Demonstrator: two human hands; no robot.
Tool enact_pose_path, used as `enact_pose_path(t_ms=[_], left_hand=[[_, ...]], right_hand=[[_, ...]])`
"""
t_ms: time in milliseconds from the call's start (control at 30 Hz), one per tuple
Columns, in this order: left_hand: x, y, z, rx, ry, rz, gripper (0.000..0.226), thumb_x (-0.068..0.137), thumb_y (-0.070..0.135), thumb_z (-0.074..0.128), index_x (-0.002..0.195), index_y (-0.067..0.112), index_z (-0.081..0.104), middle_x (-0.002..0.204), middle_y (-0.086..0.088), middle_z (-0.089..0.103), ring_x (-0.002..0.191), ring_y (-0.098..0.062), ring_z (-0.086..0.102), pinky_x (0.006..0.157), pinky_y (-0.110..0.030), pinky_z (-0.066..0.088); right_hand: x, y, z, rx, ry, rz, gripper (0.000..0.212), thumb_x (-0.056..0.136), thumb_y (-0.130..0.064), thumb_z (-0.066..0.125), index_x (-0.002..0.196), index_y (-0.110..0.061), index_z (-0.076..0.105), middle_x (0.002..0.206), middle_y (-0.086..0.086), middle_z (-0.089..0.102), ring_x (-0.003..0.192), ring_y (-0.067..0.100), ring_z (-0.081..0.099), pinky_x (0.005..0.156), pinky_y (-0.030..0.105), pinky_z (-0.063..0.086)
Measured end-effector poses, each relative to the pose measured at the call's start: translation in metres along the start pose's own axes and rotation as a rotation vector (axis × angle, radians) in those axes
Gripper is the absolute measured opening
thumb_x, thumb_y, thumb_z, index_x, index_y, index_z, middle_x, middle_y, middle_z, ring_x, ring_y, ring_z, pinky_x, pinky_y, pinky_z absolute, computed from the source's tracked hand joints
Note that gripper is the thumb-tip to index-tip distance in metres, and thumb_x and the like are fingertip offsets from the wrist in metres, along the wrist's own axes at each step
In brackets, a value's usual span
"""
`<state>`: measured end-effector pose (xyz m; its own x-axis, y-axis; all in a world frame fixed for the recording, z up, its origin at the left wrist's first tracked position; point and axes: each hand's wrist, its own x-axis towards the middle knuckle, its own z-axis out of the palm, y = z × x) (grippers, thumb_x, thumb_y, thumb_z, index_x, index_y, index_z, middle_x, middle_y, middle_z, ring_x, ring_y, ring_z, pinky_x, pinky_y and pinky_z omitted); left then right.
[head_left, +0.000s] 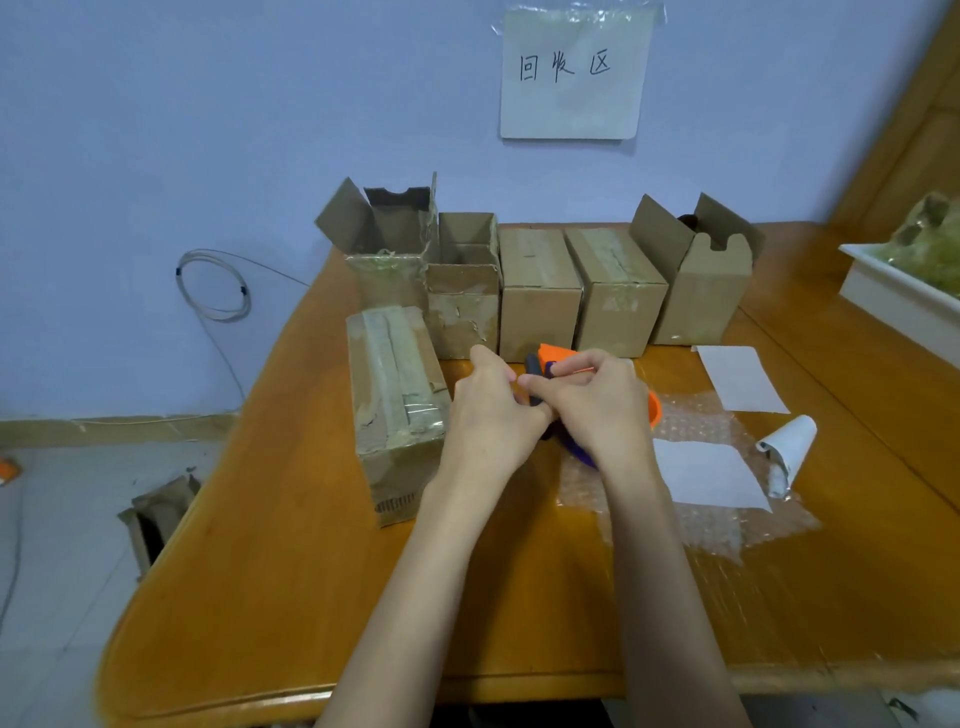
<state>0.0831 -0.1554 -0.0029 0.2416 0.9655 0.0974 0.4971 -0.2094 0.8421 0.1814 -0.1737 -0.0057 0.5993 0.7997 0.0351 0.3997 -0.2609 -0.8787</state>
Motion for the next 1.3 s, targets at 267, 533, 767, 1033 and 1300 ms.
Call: enact_pose_path(t_ms=[267,533,767,1033,1300], left_hand=[[0.01,-0.012,-0.072,-0.506,-0.081,-0.139,0.021,0.089,-0.001,0.062,0.104,0.011,0.053,0.092,-0.011,0.073,0.078,-0.019,0.072,0.074,-0.034,0.06],[0.067,-0.093,-0.086,-0.392,0.313,-0.123,0.05,0.091,0.024,0.063,0.136,0.037,0.046,0.143,0.008,0.043,0.126,-0.011,0.044,0.099,-0.031,0.045],[0.074,-0.094,-0.079,-0.71,0.28,-0.223,0.049,0.092,0.015,0.054,0.139,0.026,0.045,0.132,0.004,0.051,0.101,-0.009,0.058,0.071,-0.022,0.048],[0.078,-0.102,-0.075,-0.708,0.329,-0.202,0.046,0.087,0.013,0.06,0.13,0.026,0.054,0.13,0.002,0.055,0.117,-0.018,0.056,0.102,-0.042,0.046],[0.081,-0.107,-0.072,-0.734,0.36,-0.201,0.045,0.085,0.012,0.061,0.128,0.026,0.057,0.125,0.004,0.059,0.114,-0.016,0.058,0.102,-0.042,0.046]], right_hand=[[0.0,-0.018,0.004,0.122,-0.003,-0.083,0.003,0.093,-0.013,0.058,0.091,-0.013,0.061,0.072,-0.001,0.069,0.063,0.005,0.068,0.064,0.024,0.058],[0.01,-0.052,0.054,-0.074,-0.067,-0.266,0.007,0.092,-0.017,0.049,0.091,-0.02,0.055,0.085,0.004,0.066,0.075,0.027,0.066,0.072,0.044,0.056],[0.022,-0.078,0.082,-0.299,-0.07,-0.344,0.015,0.088,-0.025,0.062,0.1,-0.034,0.062,0.09,0.0,0.071,0.093,0.024,0.065,0.08,0.033,0.049],[0.021,-0.09,0.096,-0.353,-0.051,-0.363,0.019,0.088,-0.022,0.066,0.104,-0.028,0.073,0.107,-0.002,0.07,0.103,0.021,0.063,0.076,0.029,0.042],[0.019,-0.101,0.099,-0.395,-0.061,-0.381,0.019,0.088,-0.018,0.066,0.105,-0.022,0.073,0.108,0.001,0.069,0.101,0.02,0.063,0.074,0.027,0.042]])
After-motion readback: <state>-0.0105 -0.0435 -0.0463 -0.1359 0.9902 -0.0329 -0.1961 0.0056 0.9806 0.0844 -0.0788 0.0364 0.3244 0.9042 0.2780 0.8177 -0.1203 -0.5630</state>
